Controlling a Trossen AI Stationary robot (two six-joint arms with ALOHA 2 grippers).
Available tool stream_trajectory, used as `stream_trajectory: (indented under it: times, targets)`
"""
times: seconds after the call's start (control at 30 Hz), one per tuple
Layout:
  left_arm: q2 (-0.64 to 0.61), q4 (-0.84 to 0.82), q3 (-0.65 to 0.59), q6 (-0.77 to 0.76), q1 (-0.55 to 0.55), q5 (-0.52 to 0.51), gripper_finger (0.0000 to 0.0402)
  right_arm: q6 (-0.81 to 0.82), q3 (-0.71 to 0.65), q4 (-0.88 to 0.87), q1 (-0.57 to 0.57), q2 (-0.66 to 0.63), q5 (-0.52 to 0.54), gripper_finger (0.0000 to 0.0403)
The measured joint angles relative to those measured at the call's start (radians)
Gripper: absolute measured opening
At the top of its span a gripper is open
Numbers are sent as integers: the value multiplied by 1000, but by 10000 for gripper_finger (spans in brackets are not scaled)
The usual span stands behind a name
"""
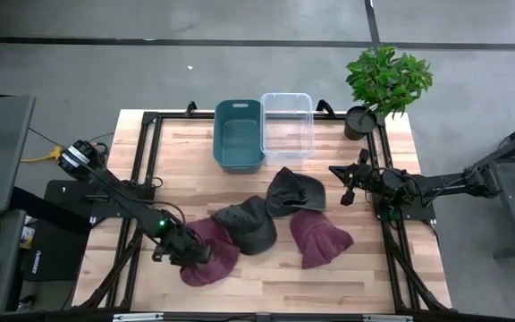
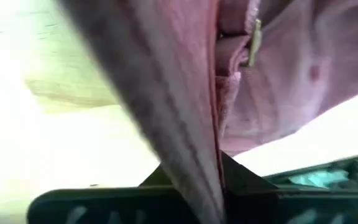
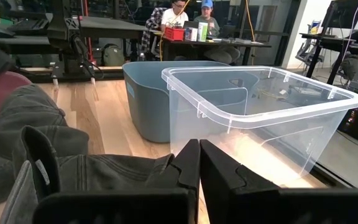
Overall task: Pick & Place hat
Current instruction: Put the left red cap into the transparent bin
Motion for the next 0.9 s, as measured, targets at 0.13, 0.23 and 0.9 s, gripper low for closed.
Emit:
stream_trajectory:
  times: [0.13,0.23,0.9]
  targets:
    - [-53,-20,0,-1,0,-47,3,0,0,0,0,0,0,4]
    - [-95,-56,0,-8,0,-61,1,0,0,0,0,0,0,5]
    - [-255,-440,96,-70,0,-32,0,0,0,0,0,0,0,6]
